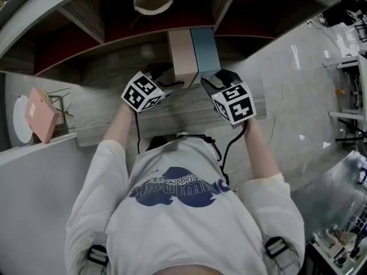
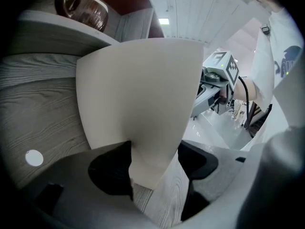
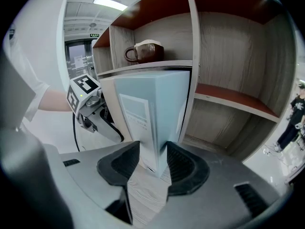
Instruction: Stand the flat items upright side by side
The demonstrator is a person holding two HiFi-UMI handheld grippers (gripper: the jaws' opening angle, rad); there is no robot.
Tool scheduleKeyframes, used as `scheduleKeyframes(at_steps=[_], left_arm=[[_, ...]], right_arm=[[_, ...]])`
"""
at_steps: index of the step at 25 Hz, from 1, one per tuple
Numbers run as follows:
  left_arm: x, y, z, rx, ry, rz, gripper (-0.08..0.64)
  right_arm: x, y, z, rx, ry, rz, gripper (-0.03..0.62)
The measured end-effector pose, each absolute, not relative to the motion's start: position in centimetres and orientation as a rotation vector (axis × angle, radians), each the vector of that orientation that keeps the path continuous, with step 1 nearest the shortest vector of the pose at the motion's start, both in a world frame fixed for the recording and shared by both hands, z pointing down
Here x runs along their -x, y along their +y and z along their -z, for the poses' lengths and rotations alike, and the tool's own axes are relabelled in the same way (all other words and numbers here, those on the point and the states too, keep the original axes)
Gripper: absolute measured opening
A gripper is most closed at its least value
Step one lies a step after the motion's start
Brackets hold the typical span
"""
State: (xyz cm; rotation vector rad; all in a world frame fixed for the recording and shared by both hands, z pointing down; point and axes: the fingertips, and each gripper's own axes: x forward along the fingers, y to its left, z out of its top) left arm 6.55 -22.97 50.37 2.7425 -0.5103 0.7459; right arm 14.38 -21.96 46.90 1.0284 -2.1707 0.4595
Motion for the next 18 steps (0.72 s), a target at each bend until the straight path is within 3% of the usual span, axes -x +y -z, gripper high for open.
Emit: scheduleKeyframes(at_steps=[18], left_arm=[[-4.8, -20.8, -49.1, -2.644, -0.776, -0.767, 0.314]], right_arm=[[-16.3, -20.6, -45.6, -0.946, -2.279, -0.488, 0.202]])
